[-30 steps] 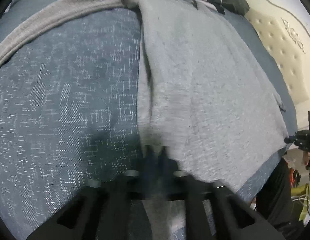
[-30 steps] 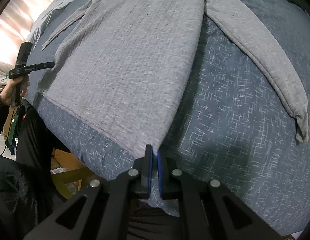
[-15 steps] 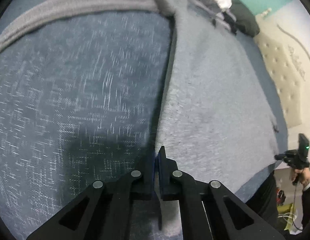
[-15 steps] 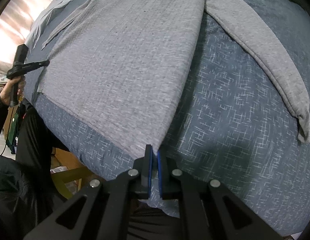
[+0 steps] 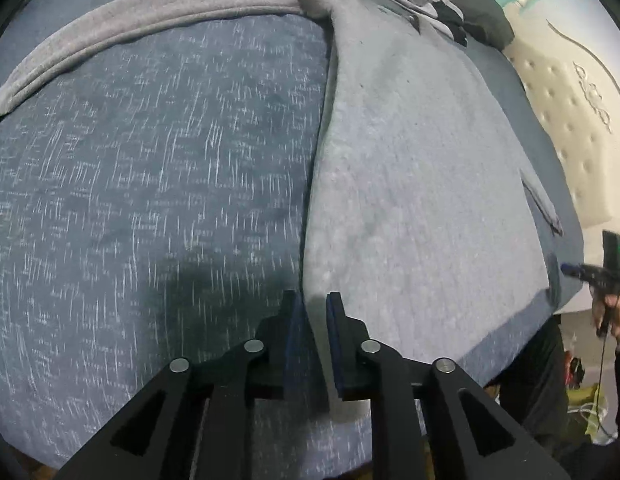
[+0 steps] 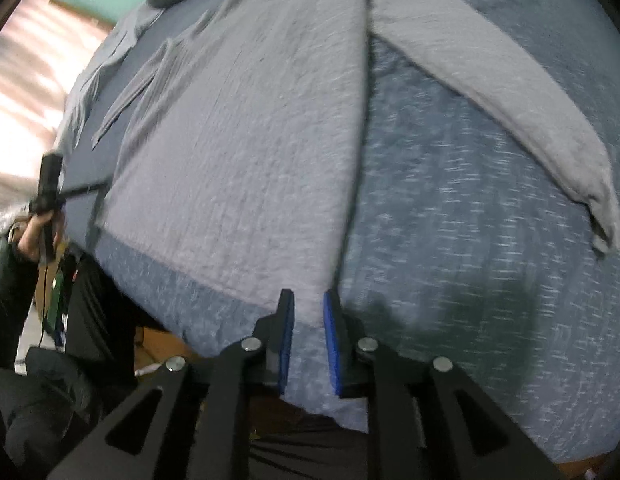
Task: Fold clothes
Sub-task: 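Regrasp the side edge with the left tool and smooth it flat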
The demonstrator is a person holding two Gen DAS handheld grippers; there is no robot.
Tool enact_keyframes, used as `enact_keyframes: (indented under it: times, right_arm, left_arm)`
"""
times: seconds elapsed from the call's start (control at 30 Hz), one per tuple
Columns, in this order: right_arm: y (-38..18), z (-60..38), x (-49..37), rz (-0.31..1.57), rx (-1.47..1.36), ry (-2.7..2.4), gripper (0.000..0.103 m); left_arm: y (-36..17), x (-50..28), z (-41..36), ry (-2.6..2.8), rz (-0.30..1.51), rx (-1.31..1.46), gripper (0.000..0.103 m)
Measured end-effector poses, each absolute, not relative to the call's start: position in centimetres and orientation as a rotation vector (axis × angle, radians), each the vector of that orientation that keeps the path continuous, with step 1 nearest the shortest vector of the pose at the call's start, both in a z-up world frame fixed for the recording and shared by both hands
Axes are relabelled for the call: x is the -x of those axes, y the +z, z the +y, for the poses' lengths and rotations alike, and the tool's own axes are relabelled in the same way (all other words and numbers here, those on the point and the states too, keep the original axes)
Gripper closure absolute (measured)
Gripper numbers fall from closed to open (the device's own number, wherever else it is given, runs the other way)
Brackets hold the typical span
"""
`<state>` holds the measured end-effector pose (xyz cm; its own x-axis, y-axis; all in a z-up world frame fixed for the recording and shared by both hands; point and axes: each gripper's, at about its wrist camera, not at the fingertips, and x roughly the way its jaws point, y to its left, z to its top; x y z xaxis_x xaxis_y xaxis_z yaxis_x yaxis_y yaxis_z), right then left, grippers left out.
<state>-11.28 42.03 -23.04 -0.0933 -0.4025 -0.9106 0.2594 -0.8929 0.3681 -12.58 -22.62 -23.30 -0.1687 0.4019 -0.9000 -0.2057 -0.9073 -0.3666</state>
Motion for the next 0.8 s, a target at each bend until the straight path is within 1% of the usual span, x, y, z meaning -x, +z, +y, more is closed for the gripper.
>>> enact_keyframes:
  times: [0.13,0.27,0.4,0.43,0.5,0.7,0.8]
  right_arm:
    - [-23.9,42.8,12.1,-0.158,-1.807,-2.073,0.085]
    - [-25.0,42.0,12.3,-0.116,-1.844,-2.079,0.085]
    - [-25.4,41.0,12.7,-0.091,-1.854,-2.078,0.085]
    - [-25.4,40.8,12.8,-0.088,-1.853,-2.077,0.085]
    - [-25.3,40.5,13.0,-0.086,-1.844,-2.077,0.085]
    - [-25.1,40.3,13.0,-0.081,-1.847,-2.078,0.085]
    - [-25.2,40.3,13.0,-0.088,-1.855,-2.082,0.085]
  left_arm:
    - [-23.8,10.9,-22.1,2.102,-0.202,1.725,0.083]
    - [-24.5,10.0,-21.0,2.094,-0.171,1.733,0.083]
    - [-25.1,9.7,-19.3,2.098,-0.1,1.736,0.085]
    - [-25.2,9.7,-18.8,2.099,-0.076,1.733,0.09]
    - [-25.1,9.6,-18.4,2.096,-0.05,1.725,0.098]
    - [-24.5,8.9,-18.5,2.092,-0.023,1.705,0.1]
    - [-24.5,8.7,-20.0,2.102,-0.066,1.714,0.101]
